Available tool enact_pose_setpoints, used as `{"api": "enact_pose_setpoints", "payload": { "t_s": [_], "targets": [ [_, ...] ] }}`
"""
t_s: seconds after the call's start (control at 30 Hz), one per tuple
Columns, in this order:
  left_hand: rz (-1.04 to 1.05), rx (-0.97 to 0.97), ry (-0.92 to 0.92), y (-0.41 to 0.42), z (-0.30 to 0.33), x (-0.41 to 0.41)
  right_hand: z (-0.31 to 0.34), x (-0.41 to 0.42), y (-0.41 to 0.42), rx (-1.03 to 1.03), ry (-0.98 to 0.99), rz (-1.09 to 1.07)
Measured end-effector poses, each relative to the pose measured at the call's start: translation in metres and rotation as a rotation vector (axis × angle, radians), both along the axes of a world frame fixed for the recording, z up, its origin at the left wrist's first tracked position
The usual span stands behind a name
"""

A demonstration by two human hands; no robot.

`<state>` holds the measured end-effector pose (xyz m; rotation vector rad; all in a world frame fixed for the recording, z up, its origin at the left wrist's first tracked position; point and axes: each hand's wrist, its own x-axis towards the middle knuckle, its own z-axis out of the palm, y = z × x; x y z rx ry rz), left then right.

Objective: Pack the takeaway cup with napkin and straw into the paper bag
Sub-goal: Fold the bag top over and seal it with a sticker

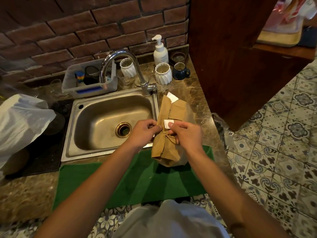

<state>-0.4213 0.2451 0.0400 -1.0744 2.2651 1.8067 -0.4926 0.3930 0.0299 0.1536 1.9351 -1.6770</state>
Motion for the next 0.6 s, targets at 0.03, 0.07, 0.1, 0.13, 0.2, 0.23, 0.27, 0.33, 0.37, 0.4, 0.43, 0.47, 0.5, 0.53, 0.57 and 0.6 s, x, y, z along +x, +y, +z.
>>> {"api": "enact_pose_setpoints", "payload": {
  "t_s": [0.03,0.07,0.1,0.13,0.2,0.23,0.27,0.33,0.37,0.4,0.43,0.47,0.5,0.53,0.57,0.6],
  "targets": [
    [0.010,0.002,0.004,0.002,-0.001,0.000,0.000,0.001,-0.001,0.004,0.012,-0.012],
    [0.018,0.002,0.008,0.004,-0.002,0.001,-0.001,0.002,-0.001,0.006,0.018,-0.020],
    [0.023,0.001,0.014,0.006,-0.002,0.001,-0.001,0.003,-0.002,0.005,0.017,-0.024],
    [0.025,-0.002,0.021,0.008,-0.002,0.001,-0.001,0.004,-0.003,0.006,0.016,-0.024],
    [0.026,-0.002,0.030,0.010,-0.001,0.002,-0.003,0.005,-0.004,0.016,0.017,-0.024],
    [0.029,0.006,0.033,0.011,-0.002,0.003,-0.003,0.005,-0.004,0.025,0.024,-0.022],
    [0.031,0.015,0.036,0.012,-0.003,0.004,-0.005,0.005,-0.004,0.033,0.033,-0.018],
    [0.037,0.026,0.040,0.012,-0.003,0.006,-0.008,0.006,-0.005,0.059,0.060,0.001],
    [0.042,0.035,0.045,0.012,-0.003,0.007,-0.010,0.007,-0.006,0.074,0.075,0.010],
    [0.047,0.041,0.051,0.012,-0.004,0.007,-0.012,0.008,-0.008,0.089,0.092,0.015],
    [0.051,0.046,0.055,0.013,-0.003,0.008,-0.013,0.009,-0.009,0.111,0.113,0.017],
    [0.055,0.051,0.054,0.013,-0.003,0.008,-0.015,0.010,-0.011,0.142,0.137,0.018],
    [0.056,0.054,0.052,0.013,-0.002,0.008,-0.016,0.010,-0.012,0.172,0.161,0.021],
    [0.054,0.054,0.051,0.013,-0.002,0.008,-0.017,0.010,-0.013,0.194,0.179,0.023],
    [0.051,0.053,0.048,0.013,-0.002,0.008,-0.018,0.011,-0.014,0.208,0.191,0.027],
    [0.051,0.055,0.042,0.013,-0.001,0.008,-0.019,0.011,-0.015,0.216,0.204,0.031]
  ]
}}
